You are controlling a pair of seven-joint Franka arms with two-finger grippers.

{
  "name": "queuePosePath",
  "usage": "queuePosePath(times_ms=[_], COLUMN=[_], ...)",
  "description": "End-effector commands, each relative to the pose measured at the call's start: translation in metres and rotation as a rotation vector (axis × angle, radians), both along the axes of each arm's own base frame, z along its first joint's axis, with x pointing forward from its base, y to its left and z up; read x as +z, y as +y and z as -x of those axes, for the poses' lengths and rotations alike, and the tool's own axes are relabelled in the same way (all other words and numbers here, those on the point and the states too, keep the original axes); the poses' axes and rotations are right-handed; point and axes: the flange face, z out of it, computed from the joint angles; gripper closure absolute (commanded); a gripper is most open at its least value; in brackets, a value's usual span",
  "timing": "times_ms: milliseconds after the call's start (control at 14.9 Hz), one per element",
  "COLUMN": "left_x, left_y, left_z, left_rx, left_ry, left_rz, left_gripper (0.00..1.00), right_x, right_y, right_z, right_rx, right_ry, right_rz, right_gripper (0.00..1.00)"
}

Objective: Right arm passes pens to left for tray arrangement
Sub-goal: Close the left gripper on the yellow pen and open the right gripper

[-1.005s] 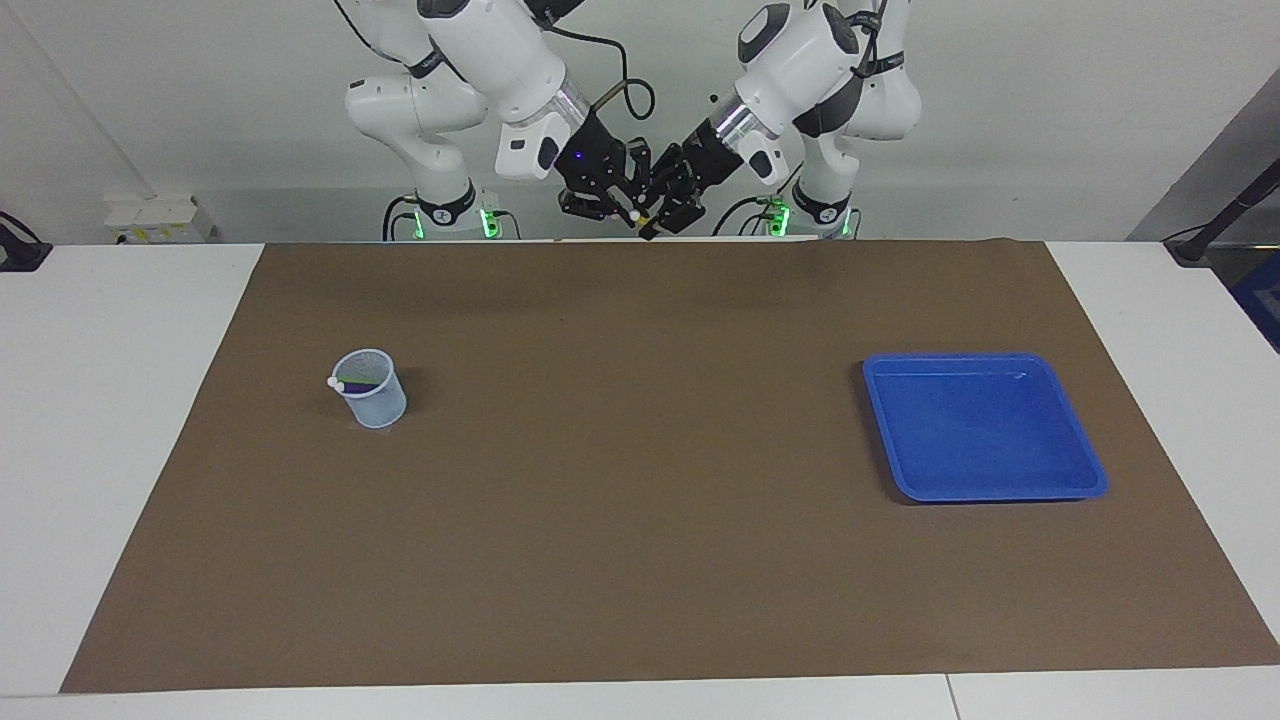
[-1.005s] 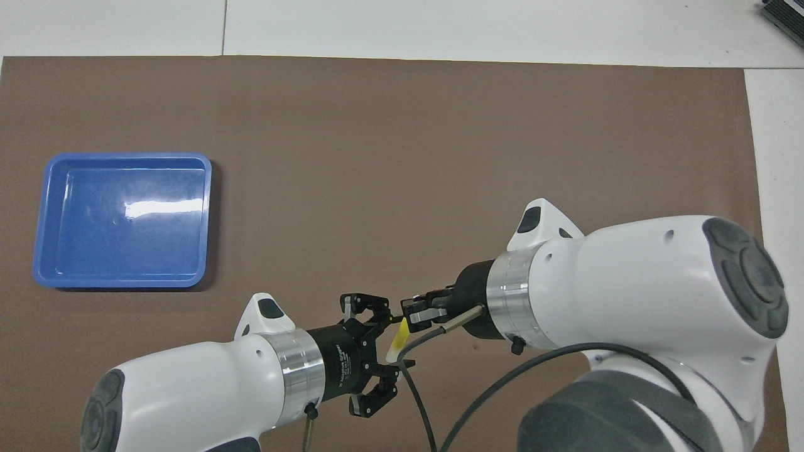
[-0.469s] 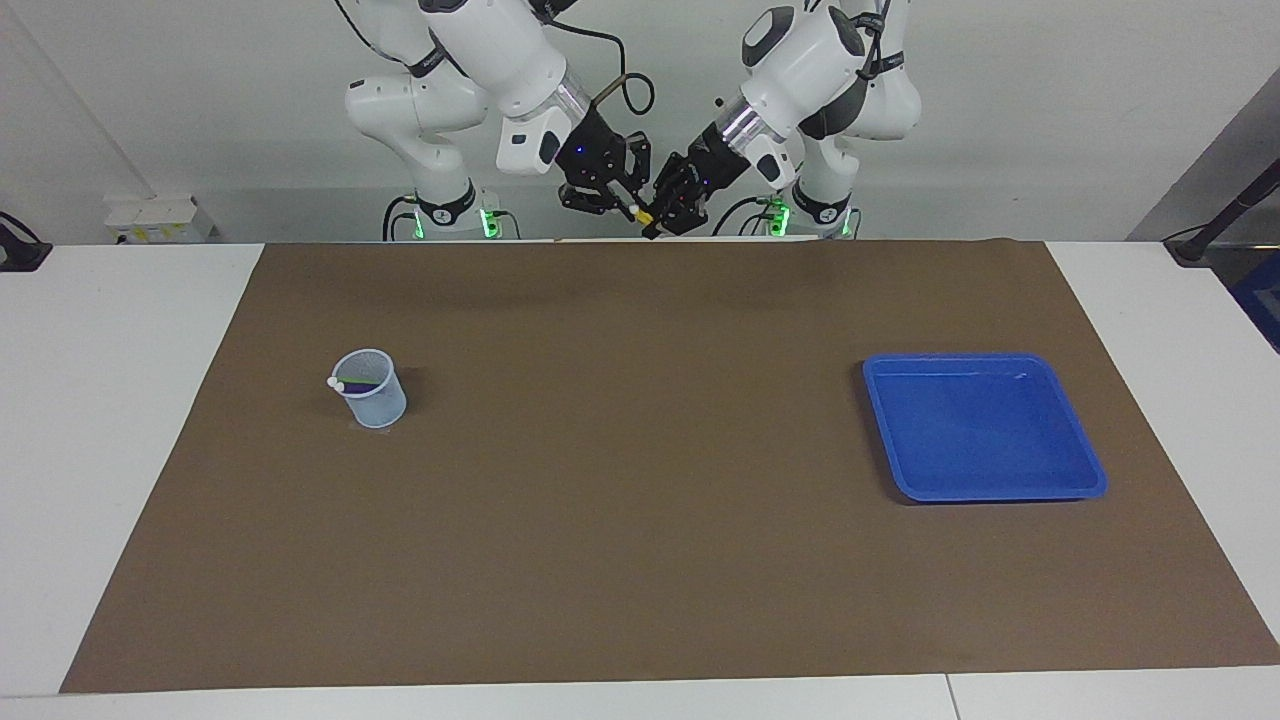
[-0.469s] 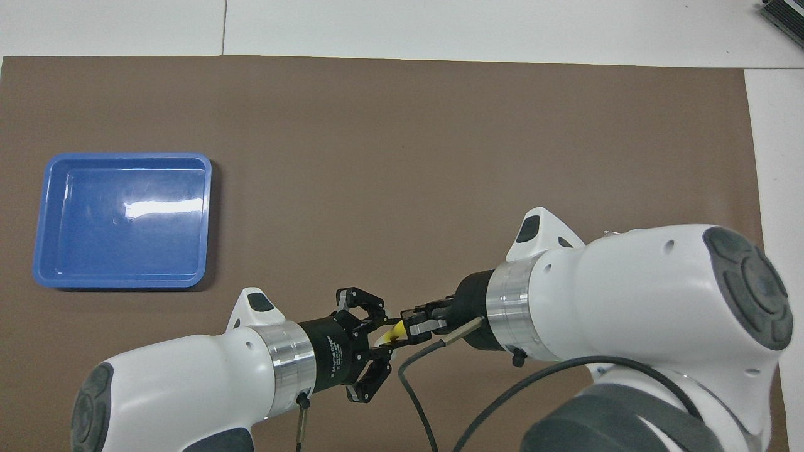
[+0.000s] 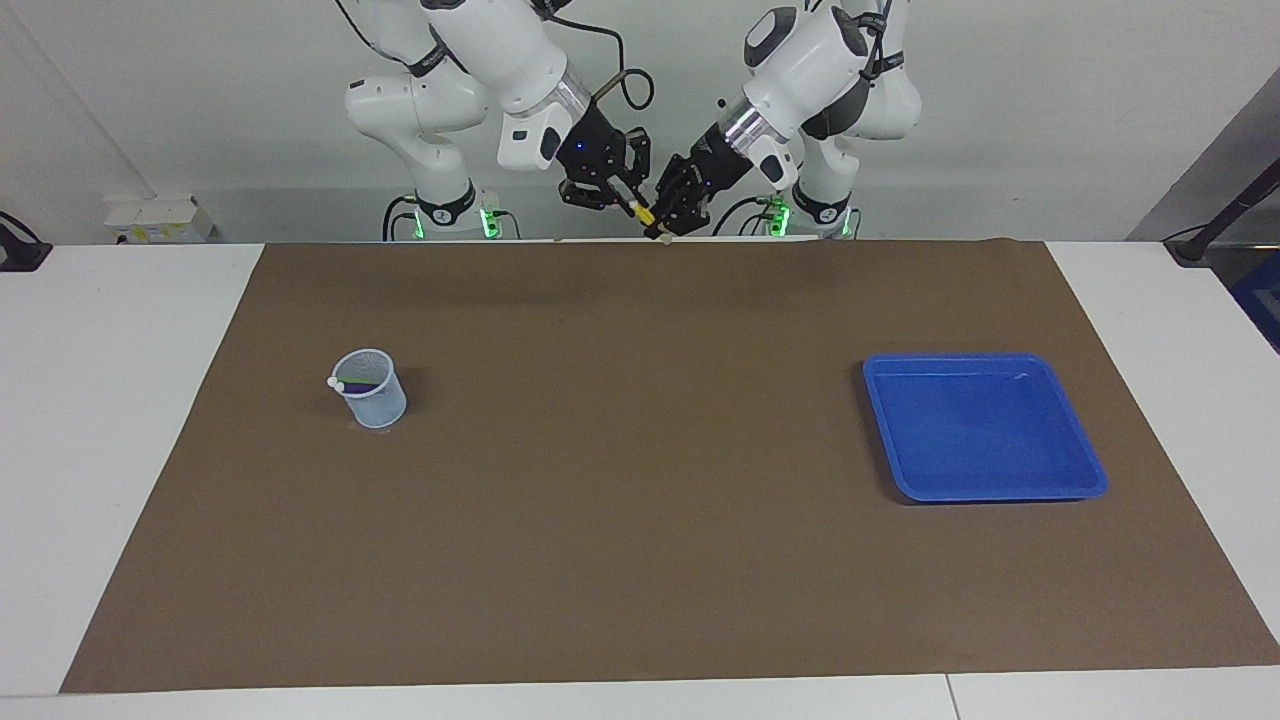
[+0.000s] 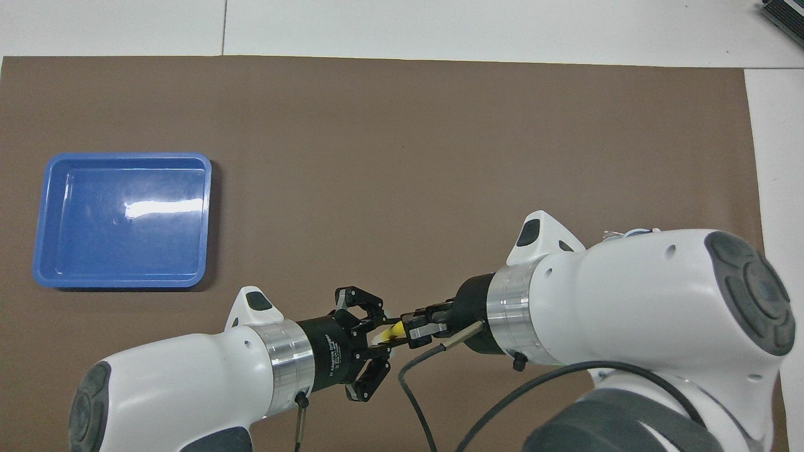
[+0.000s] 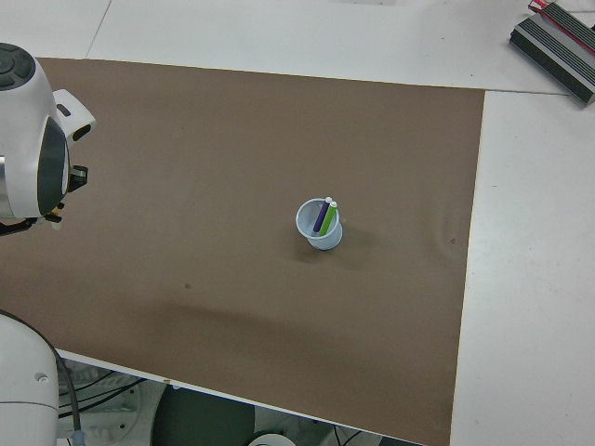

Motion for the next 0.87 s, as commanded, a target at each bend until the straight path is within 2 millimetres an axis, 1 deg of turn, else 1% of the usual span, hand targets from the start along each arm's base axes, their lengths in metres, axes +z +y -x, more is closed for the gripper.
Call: queuePosePath(times_ms=[0,536,603,670,737,804], left_x=[0.0129,0.0122,0.0128,0.0122,0.0122,0.0122], left_y=[-0.0103,-0.0080,-0.0079,-0.0080,-0.0080,-0.0080], left_z=[0.0198,0.0189,0.0192,0.0189,0.0189,0.0189], left_rx=[-0.055,-0.067,-0.067,-0.067,-0.069,-0.069], left_ry=[0.017,0.030,0.028,0.029,0.028,0.028], left_rz=[-0.002,-0.008,-0.008,-0.009,-0.009,-0.009], left_gripper=[1.00,1.00,1.00,1.00,1.00,1.00], right_x=[-0.0047,-0.0042,-0.0045,-0.0052,-0.0045,-0.0044], right_y=[-0.0053,-0.0051,-0.0057,-0.0058,-0.0064,-0.0071], right_z=[-0.0105,-0.0103,-0.0104,-0.0103,-0.0109,-0.0115], right_rx=[-0.043,-0.047,-0.046,-0.047,-0.048,-0.052], right_ry=[-0.017,-0.013,-0.010,-0.009,-0.010,-0.011], right_rz=[-0.034,-0.033,-0.032,-0.031,-0.032,-0.032], right_gripper=[1.00,1.00,0.96,0.63,0.47,0.26])
